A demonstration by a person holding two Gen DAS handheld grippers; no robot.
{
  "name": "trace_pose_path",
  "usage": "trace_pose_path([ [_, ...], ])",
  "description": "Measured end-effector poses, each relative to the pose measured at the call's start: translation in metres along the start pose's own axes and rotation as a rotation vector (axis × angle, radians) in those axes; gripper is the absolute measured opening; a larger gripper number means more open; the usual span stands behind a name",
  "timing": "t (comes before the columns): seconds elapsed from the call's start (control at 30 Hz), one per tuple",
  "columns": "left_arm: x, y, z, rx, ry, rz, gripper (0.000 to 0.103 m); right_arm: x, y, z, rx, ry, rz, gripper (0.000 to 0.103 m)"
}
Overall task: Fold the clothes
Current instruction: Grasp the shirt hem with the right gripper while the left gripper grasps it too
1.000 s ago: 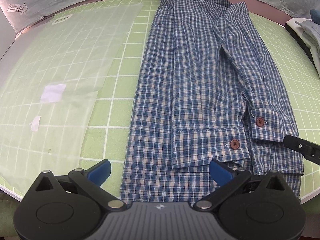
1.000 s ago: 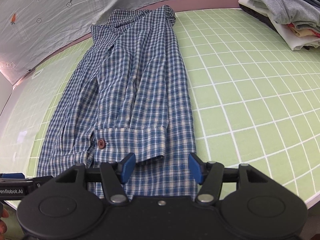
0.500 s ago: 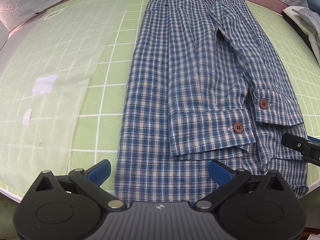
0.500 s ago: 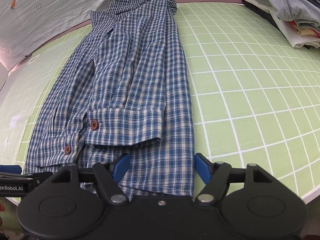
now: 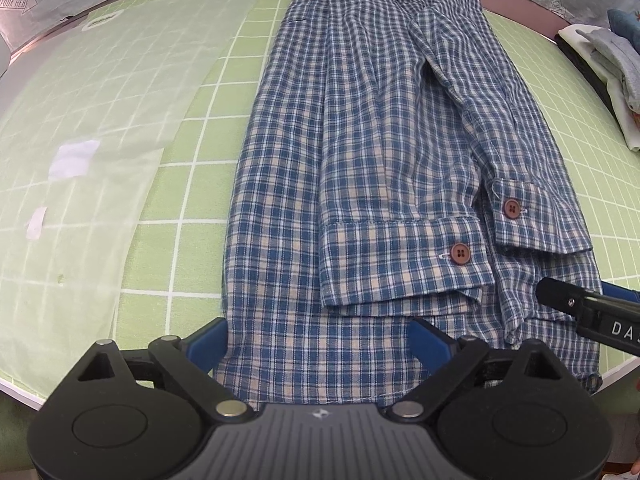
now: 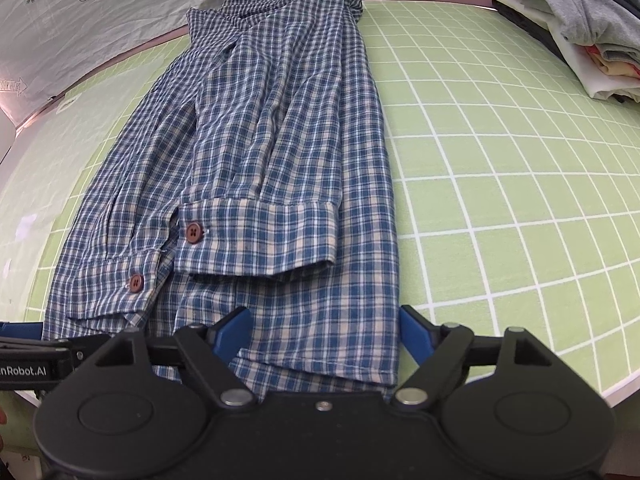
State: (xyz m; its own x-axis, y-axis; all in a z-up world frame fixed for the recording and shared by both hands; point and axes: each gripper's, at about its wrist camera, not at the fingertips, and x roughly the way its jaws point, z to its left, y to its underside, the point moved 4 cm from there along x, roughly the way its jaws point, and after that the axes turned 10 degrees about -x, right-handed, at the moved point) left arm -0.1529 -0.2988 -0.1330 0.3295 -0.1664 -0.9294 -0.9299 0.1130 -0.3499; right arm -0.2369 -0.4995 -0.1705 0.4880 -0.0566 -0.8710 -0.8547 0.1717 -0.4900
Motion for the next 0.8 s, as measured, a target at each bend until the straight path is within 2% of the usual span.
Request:
trace_pose_path([
  [0.07, 0.0, 0.0, 0.0, 0.001, -0.006, -0.004, 0.09, 0.0, -0.001, 0.001, -0.003, 0.004, 0.005, 0.082],
  [0.13, -0.001, 0.0, -0.001, 0.012, -0.016, -0.009, 0.083, 0.0, -0.002, 0.001, -0.002, -0.007, 0.004, 0.083],
  [0.2, -0.002, 0.0, 0.0, 0.015, -0.023, -0.012, 0.081, -0.001, -0.003, 0.001, -0.001, -0.018, 0.002, 0.082],
  [0.27, -0.003, 0.0, 0.0, 0.015, -0.025, -0.016, 0.078, -0.001, -0.004, 0.001, 0.001, -0.029, 0.001, 0.078],
  [0.33, -0.003, 0.0, -0.001, 0.028, -0.025, -0.018, 0.071, -0.001, -0.008, 0.001, 0.001, -0.03, 0.0, 0.061],
  [0.4, -0.004, 0.0, -0.003, 0.038, -0.025, -0.017, 0.069, -0.002, -0.01, 0.0, 0.002, -0.026, 0.0, 0.05],
  [0.47, -0.001, -0.003, -0.007, 0.044, -0.026, -0.013, 0.068, -0.002, -0.012, 0.0, 0.007, -0.024, 0.002, 0.043],
  [0.57, -0.001, -0.007, -0.007, 0.044, -0.02, -0.016, 0.057, -0.002, -0.013, -0.001, 0.001, -0.018, 0.006, 0.029],
  [0.63, -0.001, -0.009, -0.008, 0.04, -0.004, -0.014, 0.044, -0.002, -0.013, -0.001, 0.0, -0.022, 0.009, 0.017],
  [0.67, -0.001, -0.011, -0.008, 0.038, 0.006, -0.011, 0.041, -0.003, -0.012, -0.001, -0.001, -0.022, 0.01, 0.015],
  [0.73, -0.002, -0.013, -0.009, 0.031, 0.026, -0.004, 0.026, -0.005, -0.011, -0.004, 0.006, -0.025, 0.01, 0.009],
  [0.8, -0.002, -0.016, -0.009, 0.02, 0.048, 0.006, 0.017, -0.006, -0.012, -0.007, 0.024, -0.034, 0.01, 0.005],
])
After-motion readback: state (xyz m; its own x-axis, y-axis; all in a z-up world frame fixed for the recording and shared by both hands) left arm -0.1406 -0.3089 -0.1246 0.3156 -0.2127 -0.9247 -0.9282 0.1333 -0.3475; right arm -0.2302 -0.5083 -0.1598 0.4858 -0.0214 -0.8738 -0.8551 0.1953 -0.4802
